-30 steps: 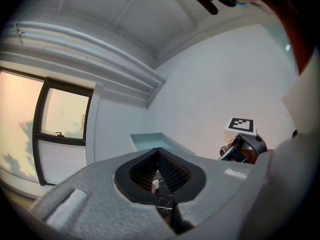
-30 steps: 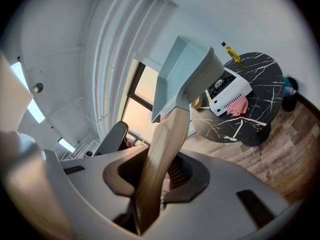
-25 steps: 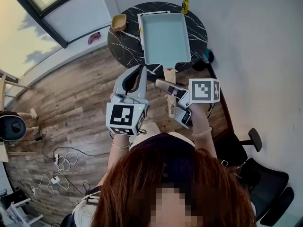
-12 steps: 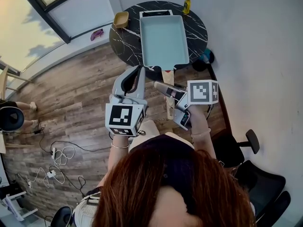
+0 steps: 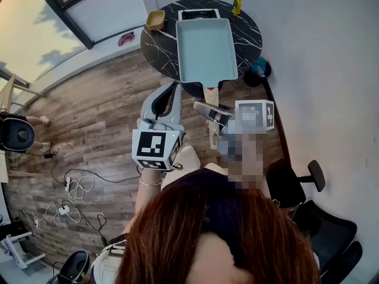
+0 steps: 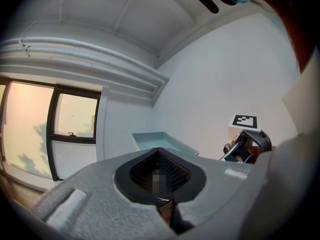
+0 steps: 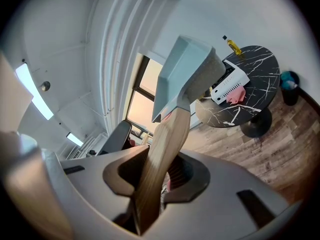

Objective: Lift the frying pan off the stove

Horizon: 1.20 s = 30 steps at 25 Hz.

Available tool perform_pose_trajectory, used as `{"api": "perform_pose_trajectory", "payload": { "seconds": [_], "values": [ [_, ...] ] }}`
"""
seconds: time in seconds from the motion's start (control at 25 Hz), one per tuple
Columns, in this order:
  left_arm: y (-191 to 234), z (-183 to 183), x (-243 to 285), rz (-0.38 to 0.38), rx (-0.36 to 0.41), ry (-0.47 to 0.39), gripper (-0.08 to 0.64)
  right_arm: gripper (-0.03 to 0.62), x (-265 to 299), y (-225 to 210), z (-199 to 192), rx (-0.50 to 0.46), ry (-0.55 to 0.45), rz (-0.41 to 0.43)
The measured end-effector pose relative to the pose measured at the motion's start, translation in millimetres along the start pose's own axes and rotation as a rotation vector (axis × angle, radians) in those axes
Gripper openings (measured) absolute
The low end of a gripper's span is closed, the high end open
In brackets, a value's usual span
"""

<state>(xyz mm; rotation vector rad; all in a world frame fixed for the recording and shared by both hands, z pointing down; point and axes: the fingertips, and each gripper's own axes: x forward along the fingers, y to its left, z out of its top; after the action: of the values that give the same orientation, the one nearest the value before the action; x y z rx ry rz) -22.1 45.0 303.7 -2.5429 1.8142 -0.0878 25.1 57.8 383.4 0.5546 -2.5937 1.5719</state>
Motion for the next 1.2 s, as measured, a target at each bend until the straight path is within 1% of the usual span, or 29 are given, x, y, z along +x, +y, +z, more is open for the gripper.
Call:
{"api": "perform_pose_trajectory", "payload": {
  "seconds": [0.16,0.4,0.64,1.0,1.2],
  "values": [
    [-1,0,-4,0.007,0.007,0.005,0.012,0.103,-2,1,-4,-0.007,0.003,-0.012],
    [-22,0,-14,0.010,0.022,-0.005,0.012,0.101,-23,0,-20,-0.023,-0.003,-0.019],
    [-25,2,-16,0.005,0.024,-0.004,0.012,0.101,-27,3,-20,-0.027,-0.009,-0.023],
    [-45,1,-16,-0.003,0.033,0.006,0.012,0.101,-47,1,-26,-0.031,-0.013,-0.014],
    [-47,5,-15,-0.003,0.034,0.003,0.012,0.101,-51,2,-25,-0.035,-0.018,-0.021]
  ]
}}
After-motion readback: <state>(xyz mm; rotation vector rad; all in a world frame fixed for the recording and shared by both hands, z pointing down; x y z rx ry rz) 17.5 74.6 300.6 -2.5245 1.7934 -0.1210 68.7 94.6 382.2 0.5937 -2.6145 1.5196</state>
